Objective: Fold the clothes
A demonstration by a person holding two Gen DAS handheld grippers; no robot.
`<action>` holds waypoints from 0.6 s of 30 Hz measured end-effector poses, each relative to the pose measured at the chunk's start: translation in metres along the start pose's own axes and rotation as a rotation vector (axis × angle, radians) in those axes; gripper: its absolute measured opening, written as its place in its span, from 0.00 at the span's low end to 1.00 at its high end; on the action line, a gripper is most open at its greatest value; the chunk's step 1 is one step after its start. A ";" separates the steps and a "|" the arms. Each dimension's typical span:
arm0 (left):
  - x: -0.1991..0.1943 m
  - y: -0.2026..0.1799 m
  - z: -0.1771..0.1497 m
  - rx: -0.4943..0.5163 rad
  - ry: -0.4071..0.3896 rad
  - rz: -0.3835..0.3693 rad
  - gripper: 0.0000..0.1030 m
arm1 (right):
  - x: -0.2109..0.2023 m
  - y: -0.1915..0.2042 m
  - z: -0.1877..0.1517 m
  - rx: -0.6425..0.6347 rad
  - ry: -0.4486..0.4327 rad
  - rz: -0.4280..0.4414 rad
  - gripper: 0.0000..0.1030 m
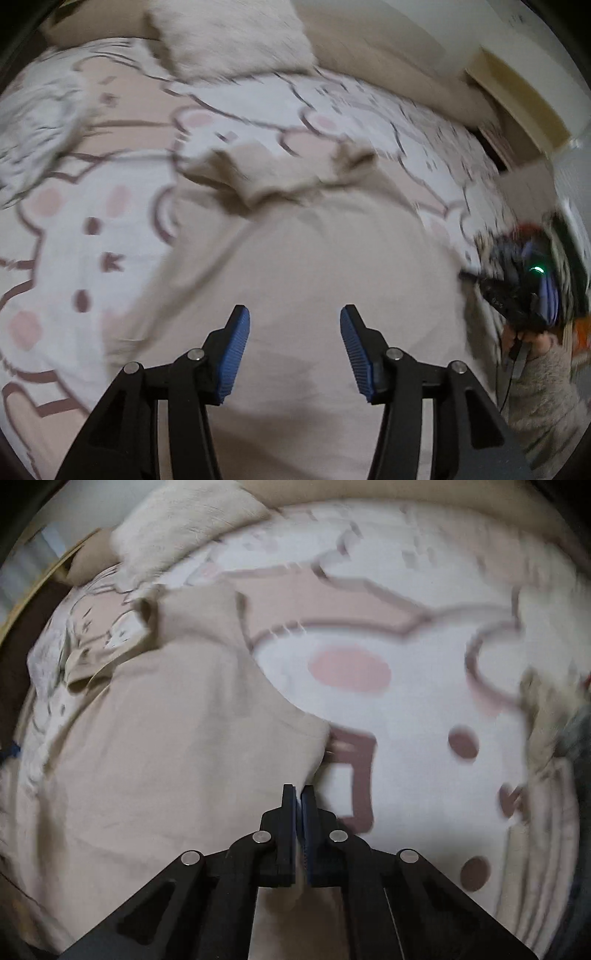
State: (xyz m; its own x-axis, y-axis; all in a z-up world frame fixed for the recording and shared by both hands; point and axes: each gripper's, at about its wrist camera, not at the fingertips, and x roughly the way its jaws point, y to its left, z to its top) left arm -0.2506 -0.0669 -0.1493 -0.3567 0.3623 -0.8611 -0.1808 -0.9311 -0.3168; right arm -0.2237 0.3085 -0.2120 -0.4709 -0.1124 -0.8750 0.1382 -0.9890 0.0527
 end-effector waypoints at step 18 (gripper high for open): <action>0.067 0.004 -0.039 0.052 0.120 -0.046 0.49 | -0.048 0.016 -0.025 0.059 -0.129 0.264 0.05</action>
State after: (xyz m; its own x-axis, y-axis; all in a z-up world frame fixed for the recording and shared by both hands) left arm -0.2394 -0.0481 -0.2234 -0.2352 0.3937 -0.8886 -0.2426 -0.9091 -0.3386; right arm -0.1766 0.3006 -0.1812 -0.5326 -0.3742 -0.7591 0.2213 -0.9273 0.3019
